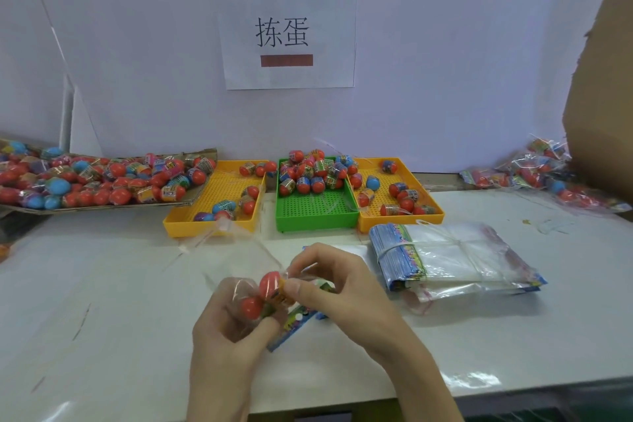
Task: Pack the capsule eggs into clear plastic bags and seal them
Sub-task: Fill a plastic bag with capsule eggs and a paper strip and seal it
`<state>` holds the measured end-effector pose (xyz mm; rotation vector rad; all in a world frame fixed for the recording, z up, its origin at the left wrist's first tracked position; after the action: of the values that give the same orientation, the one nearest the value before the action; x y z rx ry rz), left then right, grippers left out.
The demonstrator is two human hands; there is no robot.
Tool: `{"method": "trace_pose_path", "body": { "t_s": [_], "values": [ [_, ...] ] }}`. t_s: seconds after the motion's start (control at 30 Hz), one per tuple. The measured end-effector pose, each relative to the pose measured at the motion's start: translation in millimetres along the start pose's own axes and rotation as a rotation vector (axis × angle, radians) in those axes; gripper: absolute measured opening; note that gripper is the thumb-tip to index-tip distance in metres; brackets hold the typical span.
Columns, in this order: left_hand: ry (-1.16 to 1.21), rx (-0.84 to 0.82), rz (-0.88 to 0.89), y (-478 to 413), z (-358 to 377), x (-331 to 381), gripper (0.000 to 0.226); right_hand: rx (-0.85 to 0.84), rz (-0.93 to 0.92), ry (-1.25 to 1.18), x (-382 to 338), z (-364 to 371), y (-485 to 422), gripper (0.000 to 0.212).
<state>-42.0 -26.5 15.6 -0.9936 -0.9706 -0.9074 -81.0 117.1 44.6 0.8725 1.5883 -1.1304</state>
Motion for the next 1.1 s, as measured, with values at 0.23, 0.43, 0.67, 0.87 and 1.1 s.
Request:
{"method": "trace_pose_path", "body": {
  "t_s": [0.23,0.43,0.67,0.87,1.1],
  "values": [
    [0.098,0.054,0.009,0,-3,3,0.031,0.001,-0.015,-0.058,0,-5,0,0.009],
    [0.154,0.193,-0.061,-1,-18,-1,0.018,-0.055,0.037,-0.019,3,-2,2,0.008],
    [0.274,0.407,-0.070,5,-35,-4,0.020,-0.035,0.043,0.005,3,-4,0,0.009],
    [0.225,0.189,-0.142,-2,-15,-6,0.048,0.060,0.056,-0.091,3,-12,-2,0.009],
    [0.058,0.064,-0.050,3,-4,-4,0.035,0.046,0.093,-0.092,7,-13,0,0.033]
  ]
}}
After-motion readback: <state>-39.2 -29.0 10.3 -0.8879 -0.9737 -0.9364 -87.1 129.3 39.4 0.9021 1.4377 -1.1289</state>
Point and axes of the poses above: each hand's wrist, its own y-axis away from the middle knuckle, its own z-axis out of the palm, x = y × z, the point moved 9 cm from there along -y, towards the middle knuckle, and after that the axes turned 2 degrees about x, right-handed, at the moved point
